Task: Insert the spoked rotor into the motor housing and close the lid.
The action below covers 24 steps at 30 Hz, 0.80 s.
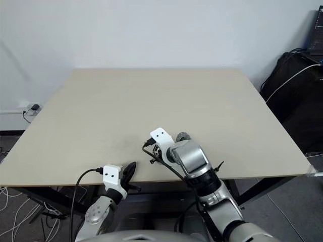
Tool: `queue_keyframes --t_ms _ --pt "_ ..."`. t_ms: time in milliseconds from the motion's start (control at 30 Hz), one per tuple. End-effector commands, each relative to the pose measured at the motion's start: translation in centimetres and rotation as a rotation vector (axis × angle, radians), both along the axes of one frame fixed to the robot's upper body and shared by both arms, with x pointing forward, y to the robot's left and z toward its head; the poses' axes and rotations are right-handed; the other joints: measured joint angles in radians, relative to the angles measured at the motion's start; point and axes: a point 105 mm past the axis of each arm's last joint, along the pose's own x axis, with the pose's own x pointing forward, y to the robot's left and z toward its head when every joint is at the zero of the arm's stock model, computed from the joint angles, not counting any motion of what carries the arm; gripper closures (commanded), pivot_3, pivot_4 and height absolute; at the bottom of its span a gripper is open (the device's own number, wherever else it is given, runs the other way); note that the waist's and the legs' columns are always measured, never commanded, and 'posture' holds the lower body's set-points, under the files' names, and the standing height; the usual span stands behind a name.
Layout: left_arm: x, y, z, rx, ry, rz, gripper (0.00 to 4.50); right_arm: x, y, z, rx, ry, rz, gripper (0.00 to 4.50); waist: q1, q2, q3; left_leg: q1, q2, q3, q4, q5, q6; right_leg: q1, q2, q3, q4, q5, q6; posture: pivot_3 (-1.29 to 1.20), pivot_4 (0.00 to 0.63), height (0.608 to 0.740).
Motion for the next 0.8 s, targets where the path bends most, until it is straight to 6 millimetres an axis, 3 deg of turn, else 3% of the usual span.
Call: queue_keyframes --t_ms 33,67,233,333,500,600,700,800 --pt "0.4 0.0 1.0 -0.004 -0.04 0.001 4.5 1.5 0.4 0.5 0.027 -0.056 -0.04 4.4 -0.003 0.0 0.0 0.0 0.0 0.0 0.0 0.0 0.0 0.0 0.0 0.0 0.0 0.0 0.0 0.0 0.0 0.74" --pt "0.3 0.1 1.0 -0.004 -0.041 0.002 4.5 1.6 0.7 0.4 0.045 -0.052 -0.055 4.4 -0.005 0.0 0.0 0.0 0.0 0.0 0.0 0.0 0.0 0.0 0.0 0.0 0.0 0.0 0.0 0.0 0.0 0.74" --pt "0.3 0.1 1.0 -0.003 -0.041 0.003 4.5 2.0 1.9 0.6 0.097 -0.055 -0.083 2.76 -0.009 0.0 0.0 0.001 0.0 0.0 -0.001 0.0 0.0 0.0 0.0 0.0 0.001 0.0 0.001 0.0 0.0 0.74" --pt "0.3 0.1 1.0 -0.002 -0.041 0.0 4.5 2.1 3.2 2.5 0.207 -0.099 -0.064 1.81 -0.01 0.001 0.0 0.001 0.0 0.0 -0.002 0.0 -0.001 -0.001 0.0 0.0 0.0 0.0 0.0 0.0 0.0 0.74" --pt "0.4 0.2 1.1 0.002 -0.041 -0.007 4.5 1.6 4.7 6.5 0.384 -0.161 0.004 1.81 -0.011 0.001 0.0 0.0 0.0 0.0 -0.004 0.0 -0.001 -0.001 0.0 0.0 -0.001 0.0 -0.001 0.0 0.0 0.74" --pt "0.4 0.2 1.1 0.004 -0.042 -0.011 4.5 1.3 5.1 10.1 0.531 -0.246 0.036 1.81 -0.01 0.001 0.0 0.001 0.0 0.0 -0.005 0.0 -0.001 -0.001 0.0 0.0 -0.001 -0.001 -0.001 0.0 0.0 0.74" --pt "0.5 0.2 1.1 0.005 -0.042 -0.016 4.5 1.5 4.7 12.6 0.604 -0.364 0.037 2.36 -0.01 0.001 0.0 0.001 0.0 0.0 -0.005 0.0 -0.001 -0.001 0.0 0.0 -0.002 -0.001 -0.001 0.0 0.0 0.74" --pt "0.5 0.2 1.2 0.007 -0.042 -0.02 4.5 2.6 3.0 14.6 0.609 -0.539 -0.039 3.33 -0.01 0.001 0.0 0.001 0.0 0.0 -0.005 0.0 -0.001 -0.001 0.0 0.0 -0.002 -0.001 0.0 0.0 0.0 0.74"
